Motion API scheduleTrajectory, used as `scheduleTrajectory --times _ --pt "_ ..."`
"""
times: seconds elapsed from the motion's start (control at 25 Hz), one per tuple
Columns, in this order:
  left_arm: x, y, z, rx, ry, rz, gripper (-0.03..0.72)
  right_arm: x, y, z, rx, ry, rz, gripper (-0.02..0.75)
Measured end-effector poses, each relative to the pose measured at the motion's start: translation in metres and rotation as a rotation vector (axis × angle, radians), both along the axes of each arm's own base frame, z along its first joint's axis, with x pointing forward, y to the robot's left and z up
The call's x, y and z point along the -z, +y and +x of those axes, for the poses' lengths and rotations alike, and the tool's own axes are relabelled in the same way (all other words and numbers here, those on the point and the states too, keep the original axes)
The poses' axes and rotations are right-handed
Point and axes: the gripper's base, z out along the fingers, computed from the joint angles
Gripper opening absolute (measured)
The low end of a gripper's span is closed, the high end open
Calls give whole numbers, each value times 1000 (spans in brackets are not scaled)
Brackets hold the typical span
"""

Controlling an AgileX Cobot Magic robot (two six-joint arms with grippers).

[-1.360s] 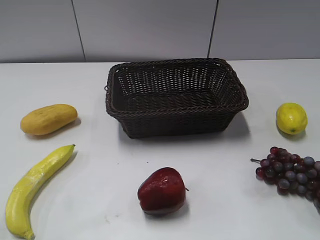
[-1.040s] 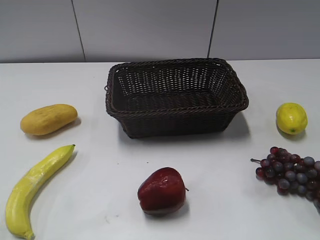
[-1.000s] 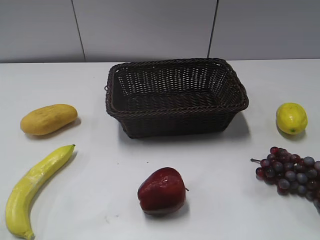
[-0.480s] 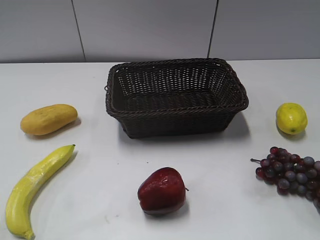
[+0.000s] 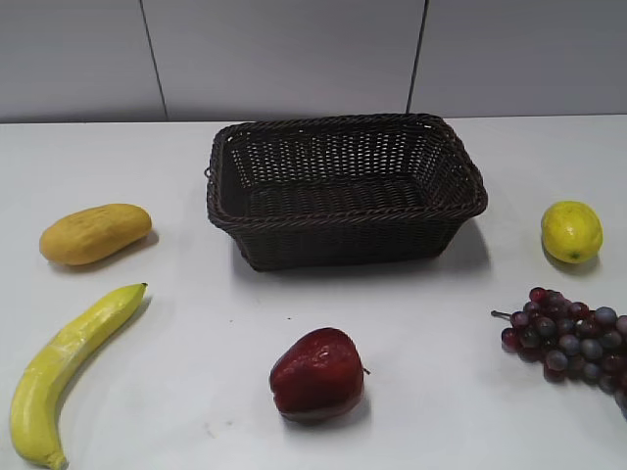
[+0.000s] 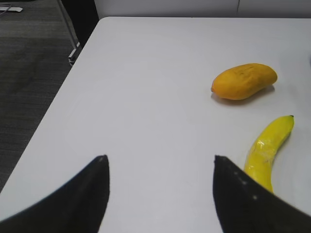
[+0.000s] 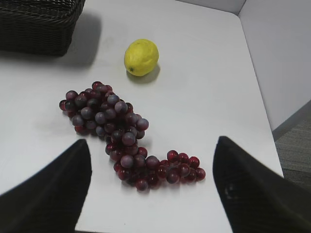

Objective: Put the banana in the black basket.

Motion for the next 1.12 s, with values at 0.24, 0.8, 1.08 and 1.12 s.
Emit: scheduleTrajectory --times 0.24,0.8,1.08,1.12 --pt "0 0 0 0 0 1 492 0 0 0 0 0 0 593" --pt "0 -1 19 21 118 21 591 0 0 0 0 0 0 593" --pt "-7 -10 43 165 154 3 573 0 0 0 0 0 0 593" --pt "-7 -12 46 197 176 8 572 0 0 0 0 0 0 593"
